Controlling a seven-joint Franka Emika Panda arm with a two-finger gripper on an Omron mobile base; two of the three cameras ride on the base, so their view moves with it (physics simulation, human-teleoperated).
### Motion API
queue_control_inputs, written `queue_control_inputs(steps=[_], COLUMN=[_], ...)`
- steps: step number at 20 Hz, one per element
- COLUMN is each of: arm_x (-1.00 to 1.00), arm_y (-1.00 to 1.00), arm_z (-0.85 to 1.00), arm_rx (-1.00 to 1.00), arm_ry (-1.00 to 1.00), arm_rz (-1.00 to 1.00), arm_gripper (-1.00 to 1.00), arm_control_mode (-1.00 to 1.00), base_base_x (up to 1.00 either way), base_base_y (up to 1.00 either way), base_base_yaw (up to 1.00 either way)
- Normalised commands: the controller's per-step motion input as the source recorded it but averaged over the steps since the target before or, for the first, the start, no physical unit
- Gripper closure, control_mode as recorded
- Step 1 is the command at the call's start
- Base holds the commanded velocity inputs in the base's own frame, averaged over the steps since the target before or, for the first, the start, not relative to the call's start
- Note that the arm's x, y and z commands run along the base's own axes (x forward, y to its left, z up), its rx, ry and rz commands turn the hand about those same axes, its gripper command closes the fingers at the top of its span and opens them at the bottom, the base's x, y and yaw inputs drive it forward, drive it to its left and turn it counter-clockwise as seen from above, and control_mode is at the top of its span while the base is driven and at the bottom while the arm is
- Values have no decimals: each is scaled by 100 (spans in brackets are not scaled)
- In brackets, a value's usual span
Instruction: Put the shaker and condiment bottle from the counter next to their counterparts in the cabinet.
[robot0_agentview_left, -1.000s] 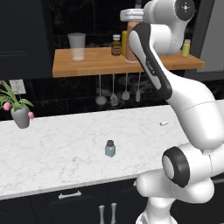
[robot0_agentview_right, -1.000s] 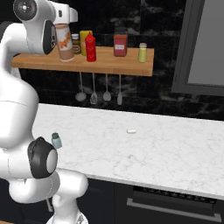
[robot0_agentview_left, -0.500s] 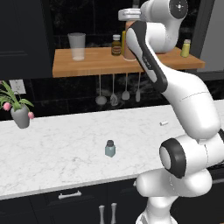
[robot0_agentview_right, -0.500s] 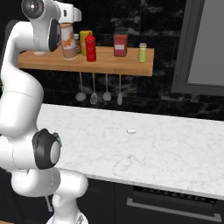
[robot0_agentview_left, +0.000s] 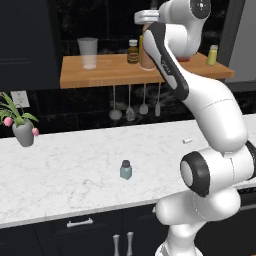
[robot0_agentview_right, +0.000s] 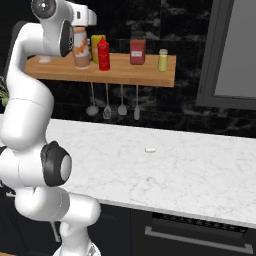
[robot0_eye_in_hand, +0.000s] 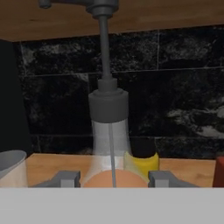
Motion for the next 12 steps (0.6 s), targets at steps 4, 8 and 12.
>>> queue_control_inputs(steps=[4,8,12], arm_x=[23,26,23], arm_y=[0,-1,-2], arm_z=[-9,-16,-20], arm_rx=[0,0,0], arm_ry=[7,3,0], arm_rz=[0,0,0], arm_gripper=[100,100,100], arm_control_mode=[-100,-100,-100], base_base_x=[0,0,0], base_base_y=[0,0,0], base_base_yaw=[0,0,0])
